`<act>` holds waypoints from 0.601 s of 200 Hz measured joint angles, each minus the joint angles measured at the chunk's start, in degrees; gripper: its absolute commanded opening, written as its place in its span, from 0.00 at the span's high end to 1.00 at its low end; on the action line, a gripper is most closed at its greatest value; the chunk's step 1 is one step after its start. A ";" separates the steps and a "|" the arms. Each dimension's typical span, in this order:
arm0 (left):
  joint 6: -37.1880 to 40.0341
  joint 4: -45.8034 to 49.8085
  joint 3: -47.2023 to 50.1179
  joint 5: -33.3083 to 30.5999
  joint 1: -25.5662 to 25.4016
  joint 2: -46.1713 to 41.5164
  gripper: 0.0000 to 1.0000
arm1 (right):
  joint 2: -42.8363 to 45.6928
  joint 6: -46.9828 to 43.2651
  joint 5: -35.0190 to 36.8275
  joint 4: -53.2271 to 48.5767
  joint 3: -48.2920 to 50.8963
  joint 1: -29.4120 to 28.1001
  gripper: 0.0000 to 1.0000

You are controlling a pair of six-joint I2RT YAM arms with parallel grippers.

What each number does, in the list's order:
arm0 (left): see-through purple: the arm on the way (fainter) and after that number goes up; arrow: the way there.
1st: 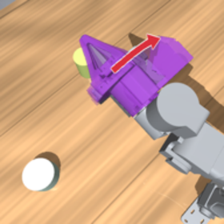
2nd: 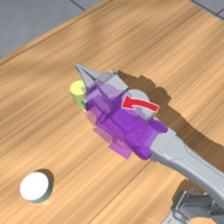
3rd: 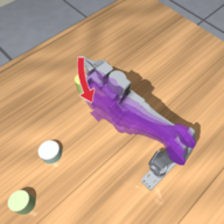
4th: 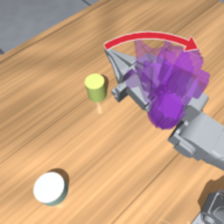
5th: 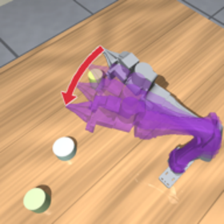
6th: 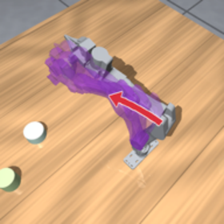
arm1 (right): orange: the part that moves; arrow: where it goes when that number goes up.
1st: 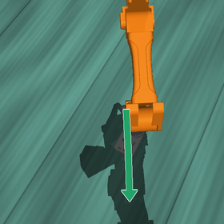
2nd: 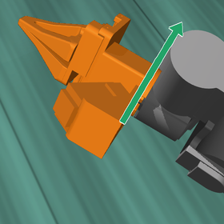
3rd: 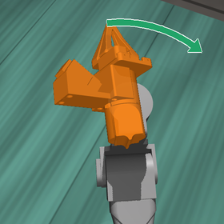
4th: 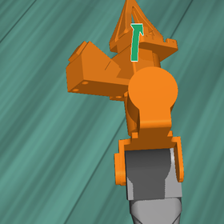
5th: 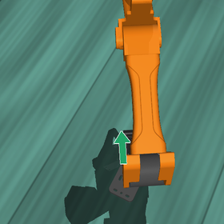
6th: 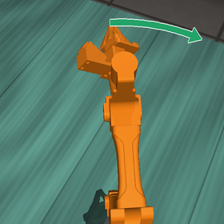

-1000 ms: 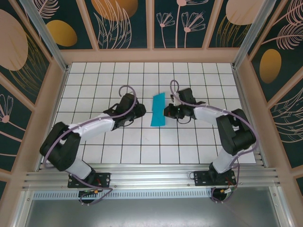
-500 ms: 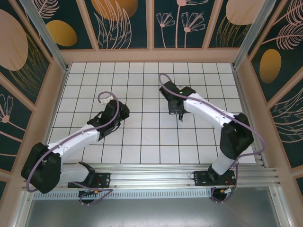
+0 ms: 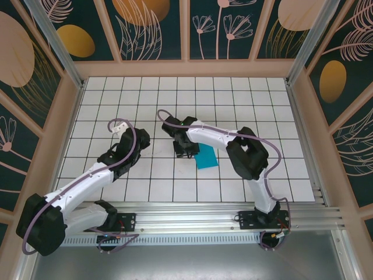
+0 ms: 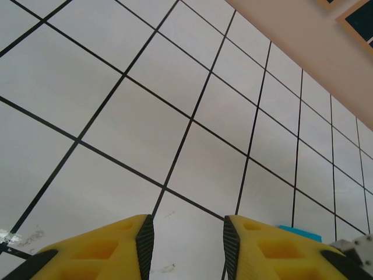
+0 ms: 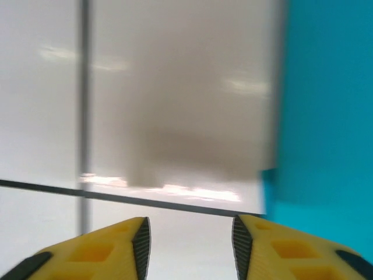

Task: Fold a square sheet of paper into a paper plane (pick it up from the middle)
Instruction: Turn over the paper at the center of the table, then move the paper to the center of the table.

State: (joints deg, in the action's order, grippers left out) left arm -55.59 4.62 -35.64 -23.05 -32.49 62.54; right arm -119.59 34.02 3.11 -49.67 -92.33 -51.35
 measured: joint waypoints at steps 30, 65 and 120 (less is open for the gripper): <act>1.62 -0.46 0.00 2.89 0.07 0.39 0.60 | 7.23 -0.20 -7.41 10.78 6.75 1.86 0.65; 4.57 -5.38 -1.31 15.17 0.31 8.70 0.69 | 26.14 1.99 -16.94 27.30 27.58 12.74 0.84; 4.20 -12.98 -7.50 33.16 -0.02 25.53 0.66 | 26.34 2.36 -29.18 41.20 42.25 19.08 0.95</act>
State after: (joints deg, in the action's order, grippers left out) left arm -51.40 -8.36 -43.13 10.11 -32.51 88.07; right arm -93.25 36.38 -26.06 -8.47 -50.09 -32.27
